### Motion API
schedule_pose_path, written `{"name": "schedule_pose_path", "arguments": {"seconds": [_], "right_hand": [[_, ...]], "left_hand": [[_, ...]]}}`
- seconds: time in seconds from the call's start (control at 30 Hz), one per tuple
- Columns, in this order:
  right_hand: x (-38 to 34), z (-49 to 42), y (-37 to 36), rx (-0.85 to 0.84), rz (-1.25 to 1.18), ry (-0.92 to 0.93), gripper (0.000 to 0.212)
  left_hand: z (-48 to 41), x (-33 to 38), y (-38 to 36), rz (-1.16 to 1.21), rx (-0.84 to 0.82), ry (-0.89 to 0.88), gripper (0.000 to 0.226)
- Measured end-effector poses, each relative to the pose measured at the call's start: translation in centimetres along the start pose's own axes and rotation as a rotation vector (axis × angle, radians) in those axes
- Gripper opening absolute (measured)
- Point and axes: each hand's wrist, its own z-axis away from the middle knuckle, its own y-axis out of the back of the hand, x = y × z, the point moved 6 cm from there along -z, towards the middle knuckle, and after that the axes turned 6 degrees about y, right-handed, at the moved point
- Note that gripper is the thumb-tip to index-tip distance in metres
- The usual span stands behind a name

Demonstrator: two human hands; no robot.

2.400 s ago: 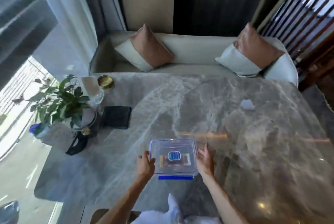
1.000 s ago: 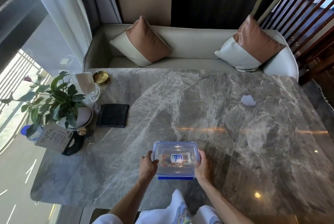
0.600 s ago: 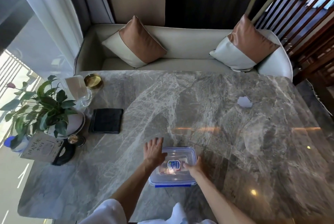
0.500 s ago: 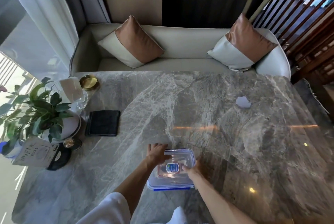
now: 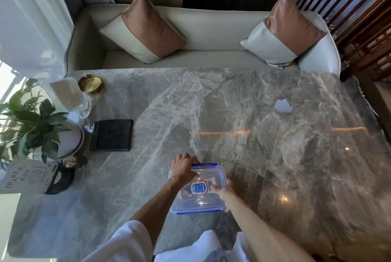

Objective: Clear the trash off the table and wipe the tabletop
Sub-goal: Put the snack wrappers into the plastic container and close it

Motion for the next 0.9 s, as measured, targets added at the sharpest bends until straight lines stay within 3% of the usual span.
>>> {"name": "schedule_pose_path", "arguments": {"seconds": [0.4,0.47,0.57,0.73,0.9], "right_hand": [[0.0,1.1,0.4,0.03,-0.06,-0.021,0.084],[0.2,1.5,0.3,0.002,-0.115,-0.042,0.092],[1.2,1.6,0.3,-0.018,-0.217,-0.01,0.124],[2.6,2.6,0.5,0.08,-0.29,0.081,0.093],[3.1,2.6,-0.2,-0.015,-0.261,0.05,0.094]], "left_hand": [[1.6,0.2,-0.2,-0.022,0.099,0.002,0.041],[3.3,0.5,-0.8,-0.101,0.166,-0.04,0.053],[7.6,-0.4,-3.7,-0.127,0.207,-0.121,0.071],[12.4,-3.6,-7.9,-0.299,0.157,-0.258,0.108],[12.2,-3.7,-8.0,-0.411,0.096,-0.243,0.131]]}}
